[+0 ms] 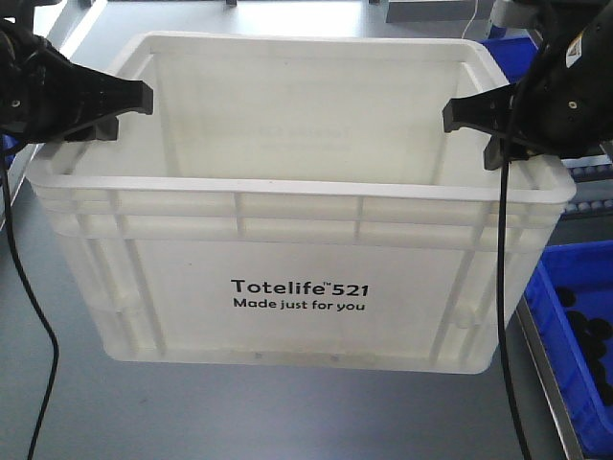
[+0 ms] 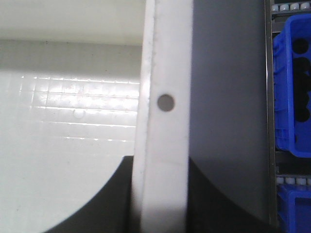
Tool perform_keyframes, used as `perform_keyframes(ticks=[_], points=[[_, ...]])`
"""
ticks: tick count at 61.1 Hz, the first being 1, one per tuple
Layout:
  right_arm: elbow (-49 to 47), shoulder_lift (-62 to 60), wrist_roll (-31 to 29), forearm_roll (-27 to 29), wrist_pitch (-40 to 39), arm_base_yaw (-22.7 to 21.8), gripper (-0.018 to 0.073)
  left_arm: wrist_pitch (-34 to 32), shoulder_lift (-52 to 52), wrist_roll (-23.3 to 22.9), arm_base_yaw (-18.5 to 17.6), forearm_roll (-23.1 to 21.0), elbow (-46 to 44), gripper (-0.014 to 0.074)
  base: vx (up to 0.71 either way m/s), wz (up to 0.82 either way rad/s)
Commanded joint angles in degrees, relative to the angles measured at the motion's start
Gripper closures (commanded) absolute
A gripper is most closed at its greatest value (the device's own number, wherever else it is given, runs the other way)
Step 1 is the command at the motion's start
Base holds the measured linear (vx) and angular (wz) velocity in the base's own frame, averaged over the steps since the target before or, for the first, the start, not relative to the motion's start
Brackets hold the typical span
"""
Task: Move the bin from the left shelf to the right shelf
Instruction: 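Keep the tote gripped in both grippers while driving across the room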
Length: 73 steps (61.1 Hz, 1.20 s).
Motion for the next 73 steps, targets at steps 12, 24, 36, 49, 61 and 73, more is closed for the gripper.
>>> perform_keyframes(ticks=[12, 24, 36, 49, 61, 73], points=[[-2.29, -3.11, 0.21, -4.12, -4.02, -0.49, 0.0557, -3.87, -2.55, 0.75, 0.03, 3.57, -2.05, 0.0535, 0.35, -0.04], [-2.29, -3.11, 0.21, -4.12, -4.07, -0.49, 0.0557, -3.87, -2.55, 0.75, 0.03, 3.57, -2.05, 0.0535, 0.35, -0.02], [-2.29, -3.11, 0.21, -4.12, -4.07, -0.49, 0.0557, -3.87, -2.55, 0.75, 0.03, 3.57, -2.05, 0.0535, 0.35, -0.04], [-2.29, -3.11, 0.21, -4.12, -4.07, -0.49, 0.0557, -3.86, -2.55, 0.75, 0.03, 3.57, -2.05, 0.0535, 0.35, -0.06], [-2.29, -3.11, 0.21, -4.12, -4.07, -0.49, 0.0557, -3.86, -2.55, 0.75, 0.03, 3.57, -2.05, 0.0535, 0.35, -0.01], [-2.29, -3.11, 0.21, -4.12, -4.07, -0.49, 0.0557, -3.86, -2.55, 0.75, 0.03, 3.57, -2.05, 0.0535, 0.33, 0.04]])
